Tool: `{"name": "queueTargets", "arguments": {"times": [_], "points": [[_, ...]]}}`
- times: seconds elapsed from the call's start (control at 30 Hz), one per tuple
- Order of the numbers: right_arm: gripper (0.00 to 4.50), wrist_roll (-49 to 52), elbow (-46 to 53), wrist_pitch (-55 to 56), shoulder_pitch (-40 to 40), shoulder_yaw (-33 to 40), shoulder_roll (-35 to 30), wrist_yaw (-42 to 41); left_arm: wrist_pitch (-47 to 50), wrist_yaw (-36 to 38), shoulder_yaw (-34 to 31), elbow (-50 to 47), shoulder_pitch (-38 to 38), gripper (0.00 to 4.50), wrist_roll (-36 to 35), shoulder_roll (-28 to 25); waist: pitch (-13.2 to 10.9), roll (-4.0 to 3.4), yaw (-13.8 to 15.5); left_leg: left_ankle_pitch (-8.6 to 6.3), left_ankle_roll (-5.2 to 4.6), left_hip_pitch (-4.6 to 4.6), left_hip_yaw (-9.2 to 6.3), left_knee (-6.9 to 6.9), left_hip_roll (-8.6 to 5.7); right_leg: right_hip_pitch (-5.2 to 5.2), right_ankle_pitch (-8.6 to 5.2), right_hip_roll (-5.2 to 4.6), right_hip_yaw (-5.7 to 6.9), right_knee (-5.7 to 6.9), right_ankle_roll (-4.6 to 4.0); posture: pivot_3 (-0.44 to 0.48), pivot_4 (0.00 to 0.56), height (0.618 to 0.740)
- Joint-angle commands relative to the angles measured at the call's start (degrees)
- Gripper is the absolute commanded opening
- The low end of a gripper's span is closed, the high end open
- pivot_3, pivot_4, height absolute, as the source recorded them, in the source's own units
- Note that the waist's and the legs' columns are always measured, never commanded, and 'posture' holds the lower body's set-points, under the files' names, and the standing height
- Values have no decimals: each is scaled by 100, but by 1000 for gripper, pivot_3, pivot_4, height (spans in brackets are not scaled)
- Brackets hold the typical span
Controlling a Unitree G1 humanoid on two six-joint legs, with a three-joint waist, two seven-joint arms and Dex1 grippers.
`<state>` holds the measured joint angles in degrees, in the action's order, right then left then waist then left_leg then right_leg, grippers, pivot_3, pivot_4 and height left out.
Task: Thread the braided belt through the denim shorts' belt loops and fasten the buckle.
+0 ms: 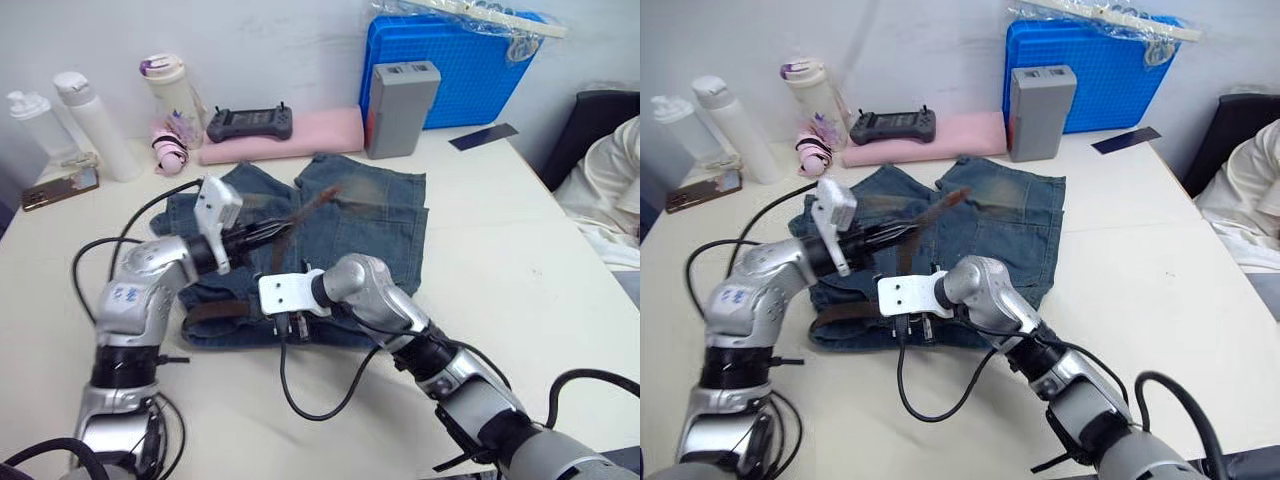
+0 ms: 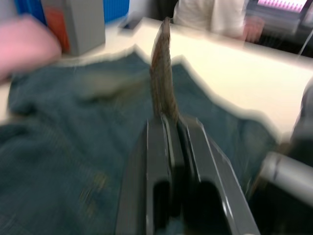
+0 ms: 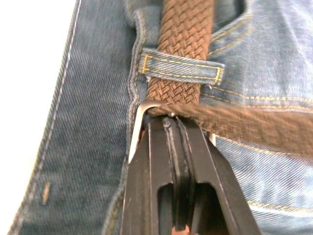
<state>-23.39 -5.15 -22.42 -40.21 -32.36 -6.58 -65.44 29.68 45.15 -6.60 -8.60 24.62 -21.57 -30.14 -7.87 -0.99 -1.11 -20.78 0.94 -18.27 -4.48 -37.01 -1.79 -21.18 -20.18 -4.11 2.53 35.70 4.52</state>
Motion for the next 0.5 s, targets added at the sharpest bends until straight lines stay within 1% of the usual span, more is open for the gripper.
{"name": "queueTargets", "arguments": {"times": [0.03,0.13,0.2,0.23,0.27,0.43,0.47,0.5], "points": [[75,284,195,-25,505,-245,-203,-130,-573,97,-278,-502,-491,0,157,-370,-7,5,-45,0,-1,-27,-12,-4,-3,-30,0,2,-3,22,0,0,150,739],[75,452,554,-82,584,8,-317,95,-940,136,-383,-552,-1020,0,274,-595,-29,1,-74,-3,-10,-46,-44,1,-17,-60,0,3,-2,16,-2,0,150,739],[75,593,790,-143,646,137,-382,194,-1135,108,-413,-537,-1198,0,340,-685,-57,16,-46,-5,-15,-66,-67,-4,-34,-80,0,-1,-5,16,-2,0,150,739],[75,640,916,-137,686,188,-430,251,-1174,69,-448,-550,-1250,0,322,-692,-76,30,-32,-5,-15,-94,-82,-12,-46,-111,0,-9,-5,14,-3,0,150,739],[75,696,1038,-155,726,246,-473,305,-1197,26,-483,-571,-1289,0,294,-689,-98,35,-6,-5,-15,-103,-92,-16,-57,-120,0,-13,-10,20,-3,0,150,739],[75,959,1676,-242,939,529,-697,543,-1310,-53,-602,-818,-1584,0,199,-649,-151,37,90,-5,-16,-115,-112,-22,-74,-129,2,-26,-6,27,-1,0,150,739],[346,1016,1772,-258,972,573,-718,612,-1358,-69,-604,-874,-1646,0,211,-642,-157,39,90,-4,-17,-118,-114,-20,-75,-133,3,-26,-6,27,-1,0,150,739],[726,1078,1849,-286,999,609,-732,665,-1389,-85,-604,-918,-1694,0,217,-638,-162,40,90,-4,-17,-124,-115,-19,-74,-138,2,-25,-5,27,-1,0,150,739]]}}
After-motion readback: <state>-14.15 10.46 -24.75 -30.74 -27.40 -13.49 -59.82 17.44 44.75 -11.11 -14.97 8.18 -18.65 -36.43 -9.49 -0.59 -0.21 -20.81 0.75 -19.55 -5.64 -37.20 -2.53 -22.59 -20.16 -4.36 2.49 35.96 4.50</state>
